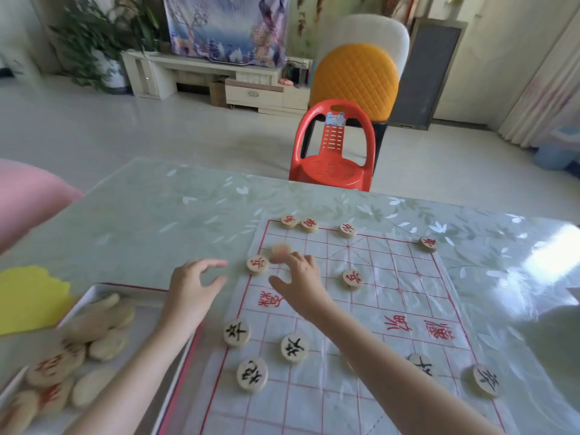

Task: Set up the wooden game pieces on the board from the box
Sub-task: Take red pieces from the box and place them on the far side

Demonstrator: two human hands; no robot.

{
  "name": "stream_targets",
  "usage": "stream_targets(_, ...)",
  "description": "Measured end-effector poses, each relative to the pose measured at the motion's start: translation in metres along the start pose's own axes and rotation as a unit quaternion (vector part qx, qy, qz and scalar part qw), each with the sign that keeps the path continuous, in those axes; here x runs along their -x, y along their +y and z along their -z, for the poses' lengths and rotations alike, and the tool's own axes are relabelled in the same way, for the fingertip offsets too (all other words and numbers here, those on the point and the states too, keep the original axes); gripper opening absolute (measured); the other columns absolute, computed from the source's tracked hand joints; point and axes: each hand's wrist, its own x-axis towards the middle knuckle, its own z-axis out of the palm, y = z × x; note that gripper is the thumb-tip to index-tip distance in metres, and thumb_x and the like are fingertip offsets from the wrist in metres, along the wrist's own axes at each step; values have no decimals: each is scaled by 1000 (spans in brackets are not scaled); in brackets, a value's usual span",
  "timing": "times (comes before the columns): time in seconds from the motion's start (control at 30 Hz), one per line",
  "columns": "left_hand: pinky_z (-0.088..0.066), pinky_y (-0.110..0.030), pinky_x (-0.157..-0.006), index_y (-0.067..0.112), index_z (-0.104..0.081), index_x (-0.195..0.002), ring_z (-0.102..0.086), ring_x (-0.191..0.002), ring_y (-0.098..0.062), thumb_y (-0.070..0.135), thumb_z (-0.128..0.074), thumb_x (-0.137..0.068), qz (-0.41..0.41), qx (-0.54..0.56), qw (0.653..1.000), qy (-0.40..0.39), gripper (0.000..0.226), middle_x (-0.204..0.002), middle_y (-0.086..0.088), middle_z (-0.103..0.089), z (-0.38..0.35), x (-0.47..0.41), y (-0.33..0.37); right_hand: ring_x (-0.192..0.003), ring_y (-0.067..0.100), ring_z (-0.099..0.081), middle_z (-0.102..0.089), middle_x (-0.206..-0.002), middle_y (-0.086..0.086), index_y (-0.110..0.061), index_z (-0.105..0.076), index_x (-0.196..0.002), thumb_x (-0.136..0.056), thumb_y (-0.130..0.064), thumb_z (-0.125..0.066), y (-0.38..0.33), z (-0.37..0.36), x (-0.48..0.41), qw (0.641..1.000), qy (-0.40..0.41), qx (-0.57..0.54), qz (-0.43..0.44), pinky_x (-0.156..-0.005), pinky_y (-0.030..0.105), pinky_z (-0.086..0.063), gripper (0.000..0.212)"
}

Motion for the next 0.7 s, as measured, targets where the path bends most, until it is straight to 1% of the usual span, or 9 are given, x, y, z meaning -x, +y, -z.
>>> stream_targets(0.07, -40, -30, -83, 16, -68, -96, -55, -95, -19, -2, -64, -78, 19, 22, 1000, 0, 25, -94, -1, -62, 30, 20, -16, -123, 23, -35, -51, -133, -1, -21, -53, -126, -89, -25, -56, -22, -12, 18, 1000, -25, 8, 17, -102, 33, -27, 38)
stream_targets(0.13, -45, -35, -88, 20, -66, -94, -60, -96, -23, -8, -62, -76, 45, 33, 998, -6, 32, -95, -3, -65, 57, 35, -39, -122, 22, -37, -54, -130, -2, -20, -53, -127, -89, -24, -55, -44, -25, 35, 998, -53, 4, 42, -100, 30, -28, 38)
stream_targets(0.2, -47, -42, -90, 22, -65, -92, -62, -97, -27, -13, -60, -73, 58, 13, 998, -9, 40, -96, -2, -65, 79, 49, -60, -122, 21, -38, -56, -130, -1, -19, -53, -127, -90, -22, -54, -68, -39, 47, 994, -83, 3, 64, -101, 30, -29, 38)
stream_targets(0.27, -48, -44, -91, 16, -68, -95, -62, -99, -29, -15, -60, -71, 66, -20, 998, -8, 40, -102, -4, -64, 97, 60, -76, -122, 23, -40, -57, -129, 1, -18, -54, -126, -88, -18, -54, -88, -55, 54, 992, -101, 7, 81, -103, 32, -31, 38)
stream_targets(0.33, -48, -43, -92, 10, -68, -95, -62, -102, -30, -15, -63, -68, 67, -58, 996, -1, 37, -108, -11, -66, 110, 68, -88, -123, 24, -40, -57, -129, 2, -17, -55, -125, -86, -16, -54, -106, -71, 60, 989, -118, 13, 93, -104, 34, -32, 39)
stream_targets(0.4, -48, -41, -91, 8, -70, -94, -62, -102, -30, -14, -65, -66, 82, -81, 993, -1, 35, -106, -15, -67, 122, 78, -97, -125, 25, -40, -56, -130, 3, -18, -54, -127, -85, -17, -55, -120, -89, 67, 984, -146, 24, 97, -104, 34, -31, 42)
stream_targets(0.53, -50, -39, -80, 12, -70, -92, -60, -92, -33, -6, -68, -70, 87, -171, 981, 5, 28, -97, -9, -65, 141, 98, -111, -122, 27, -42, -54, -131, 7, -19, -50, -129, -83, -17, -59, -139, -125, 81, 970, -200, 57, 125, -100, 34, -31, 47)
stream_targets(0.63, -49, -38, -80, 11, -68, -95, -59, -93, -32, -3, -69, -69, 93, -187, 978, -9, 29, -102, -7, -60, 147, 103, -116, -123, 28, -39, -48, -137, 5, -19, -47, -132, -81, -17, -59, -145, -147, 87, 966, -205, 72, 139, -101, 35, -31, 53)
stream_targets(0.7, -49, -41, -81, 10, -65, -98, -58, -94, -33, -2, -70, -68, 101, -195, 976, -4, 33, -107, -8, -56, 147, 104, -118, -122, 29, -38, -47, -135, 5, -19, -45, -133, -80, -19, -58, -145, -158, 88, 967, -189, 85, 145, -102, 36, -31, 55)
